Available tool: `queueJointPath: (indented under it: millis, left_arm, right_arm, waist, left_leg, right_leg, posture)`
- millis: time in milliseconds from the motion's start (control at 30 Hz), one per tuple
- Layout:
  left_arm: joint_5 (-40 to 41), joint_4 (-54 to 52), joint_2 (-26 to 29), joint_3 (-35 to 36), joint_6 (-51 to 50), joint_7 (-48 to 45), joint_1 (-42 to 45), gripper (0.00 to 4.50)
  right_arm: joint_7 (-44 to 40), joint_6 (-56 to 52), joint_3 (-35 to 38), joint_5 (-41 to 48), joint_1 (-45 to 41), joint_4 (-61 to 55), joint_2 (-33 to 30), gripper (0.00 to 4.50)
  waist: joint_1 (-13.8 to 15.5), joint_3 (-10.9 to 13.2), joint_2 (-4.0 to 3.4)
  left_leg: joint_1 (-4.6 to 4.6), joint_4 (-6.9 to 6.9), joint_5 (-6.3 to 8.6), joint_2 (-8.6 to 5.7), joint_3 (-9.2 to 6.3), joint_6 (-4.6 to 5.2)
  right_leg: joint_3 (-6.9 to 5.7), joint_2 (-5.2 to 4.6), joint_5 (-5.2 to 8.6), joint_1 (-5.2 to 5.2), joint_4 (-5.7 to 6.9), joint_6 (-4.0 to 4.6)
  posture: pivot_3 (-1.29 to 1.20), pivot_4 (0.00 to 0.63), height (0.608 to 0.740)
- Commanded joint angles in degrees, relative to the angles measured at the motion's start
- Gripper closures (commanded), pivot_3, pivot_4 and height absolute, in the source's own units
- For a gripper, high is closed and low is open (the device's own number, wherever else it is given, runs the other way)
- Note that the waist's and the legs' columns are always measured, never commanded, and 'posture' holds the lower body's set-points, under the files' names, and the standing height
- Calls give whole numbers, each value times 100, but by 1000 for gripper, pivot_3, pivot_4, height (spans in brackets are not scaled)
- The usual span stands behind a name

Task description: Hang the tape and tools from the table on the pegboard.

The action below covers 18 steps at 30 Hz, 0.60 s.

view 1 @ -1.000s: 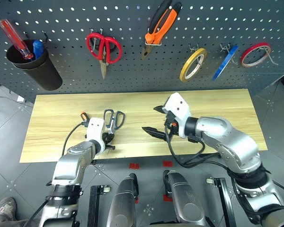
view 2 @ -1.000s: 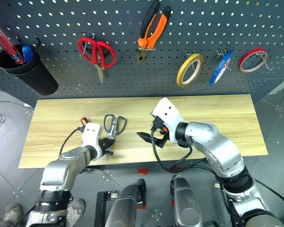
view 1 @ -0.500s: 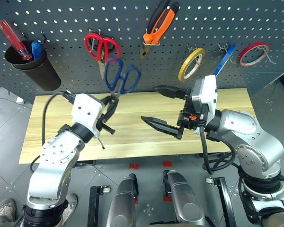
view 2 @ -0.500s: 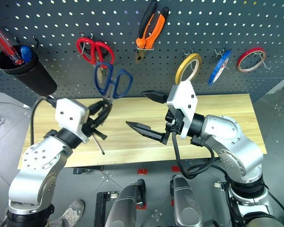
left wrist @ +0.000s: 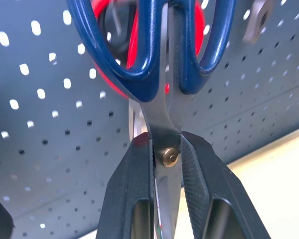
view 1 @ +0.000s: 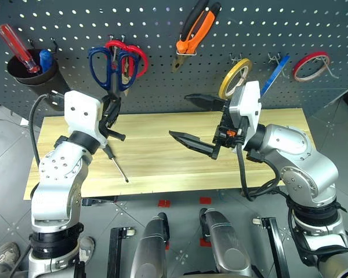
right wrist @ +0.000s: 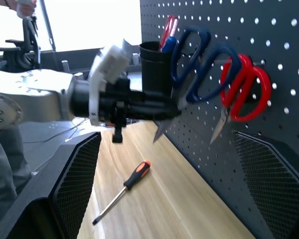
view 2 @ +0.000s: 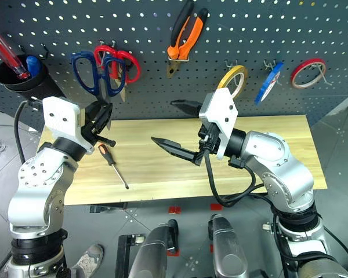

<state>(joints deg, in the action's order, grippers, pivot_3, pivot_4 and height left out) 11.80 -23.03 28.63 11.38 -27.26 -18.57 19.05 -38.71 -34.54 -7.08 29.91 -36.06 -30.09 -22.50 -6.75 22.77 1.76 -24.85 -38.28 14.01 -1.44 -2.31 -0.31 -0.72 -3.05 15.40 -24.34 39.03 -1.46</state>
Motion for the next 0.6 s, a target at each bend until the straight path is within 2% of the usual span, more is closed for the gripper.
queueJointPath:
  millis: [33,367,600]
  left_arm:
    - [69,106,-60,-82,240,-130,220,4022]
    - [60,-112,-124,-124,457,-143,380,4023]
    - [-145,-1258,-444,-102,282,455,-513,4023]
  right_arm:
    - [5,157,-16,2,-139,-94,57,0]
    - [124,162,7,57,-112,-162,129,0]
    - [88,161,32,109,-12,-182,63,0]
  waist:
    - [12,0,0]
    - [2,0,0]
    - [-39,0,0]
  left_leg:
    - [-1,-3,0,-1,1,0]
    - [-5,-17,0,0,-1,0]
    - [-5,-20,1,0,1,1]
  right_leg:
    - [1,-1,0,0,0,0]
    - [2,0,-1,1,4,0]
    - [6,-1,-1,3,1,0]
  posture:
    - [-309,360,740]
    - [-314,360,740]
    - [-311,360,740]
